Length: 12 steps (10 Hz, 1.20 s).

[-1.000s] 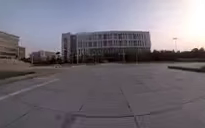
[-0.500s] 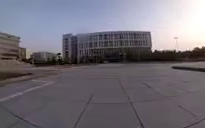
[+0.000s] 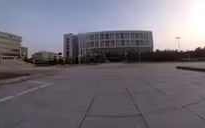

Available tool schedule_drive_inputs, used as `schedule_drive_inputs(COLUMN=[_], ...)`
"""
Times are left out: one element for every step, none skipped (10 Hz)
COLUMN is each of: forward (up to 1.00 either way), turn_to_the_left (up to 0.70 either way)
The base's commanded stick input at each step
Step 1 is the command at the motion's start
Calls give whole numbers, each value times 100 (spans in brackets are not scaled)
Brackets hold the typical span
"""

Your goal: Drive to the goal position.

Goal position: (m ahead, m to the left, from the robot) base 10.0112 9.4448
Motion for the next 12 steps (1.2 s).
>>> schedule_drive_inputs(forward=[70,70,70,70,70,70,70,70,70,70,70,70], turn_to_the_left=[0,0,0,0,0,0,0,1,2,3,5,6])
